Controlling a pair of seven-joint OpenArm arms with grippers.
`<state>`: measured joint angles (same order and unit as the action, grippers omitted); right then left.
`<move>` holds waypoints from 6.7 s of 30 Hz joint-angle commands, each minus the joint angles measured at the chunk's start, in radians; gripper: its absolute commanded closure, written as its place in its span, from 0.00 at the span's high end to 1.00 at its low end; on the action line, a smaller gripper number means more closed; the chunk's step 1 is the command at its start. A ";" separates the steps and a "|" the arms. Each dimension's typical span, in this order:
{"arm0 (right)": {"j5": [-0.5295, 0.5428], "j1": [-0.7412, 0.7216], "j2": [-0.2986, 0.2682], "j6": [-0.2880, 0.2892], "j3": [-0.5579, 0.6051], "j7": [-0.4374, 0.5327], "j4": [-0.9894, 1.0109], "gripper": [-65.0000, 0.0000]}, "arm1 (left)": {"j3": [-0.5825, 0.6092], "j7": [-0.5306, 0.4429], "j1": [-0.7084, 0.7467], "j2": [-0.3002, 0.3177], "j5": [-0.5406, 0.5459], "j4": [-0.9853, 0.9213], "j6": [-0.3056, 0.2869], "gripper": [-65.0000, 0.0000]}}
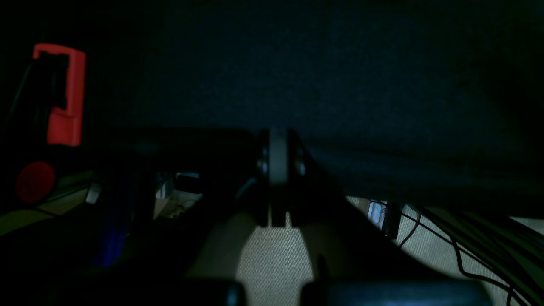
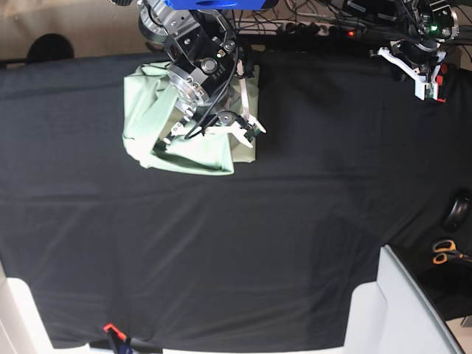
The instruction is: Fold the T-shirt properly
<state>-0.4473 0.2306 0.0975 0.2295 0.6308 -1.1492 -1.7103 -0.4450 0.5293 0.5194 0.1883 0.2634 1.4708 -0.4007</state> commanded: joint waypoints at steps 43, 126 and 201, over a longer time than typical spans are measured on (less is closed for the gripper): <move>0.143 0.046 -0.020 -0.009 -0.091 -0.051 -0.250 0.00 | 0.001 -0.016 0.000 0.010 0.003 0.015 0.003 0.00; 0.146 0.278 -0.069 -0.091 0.050 0.084 -0.233 0.00 | 0.002 -0.021 -0.002 0.018 0.001 0.008 0.001 0.00; 0.146 0.247 -0.095 -0.084 -0.630 0.438 -0.017 0.54 | 0.438 0.478 -0.021 -0.183 0.675 0.308 0.056 0.58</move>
<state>-0.2943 0.4801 0.0032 0.1490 -0.0013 -0.7284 -1.7100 -0.0063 1.0138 0.4976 0.0059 0.9161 1.7645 -0.3397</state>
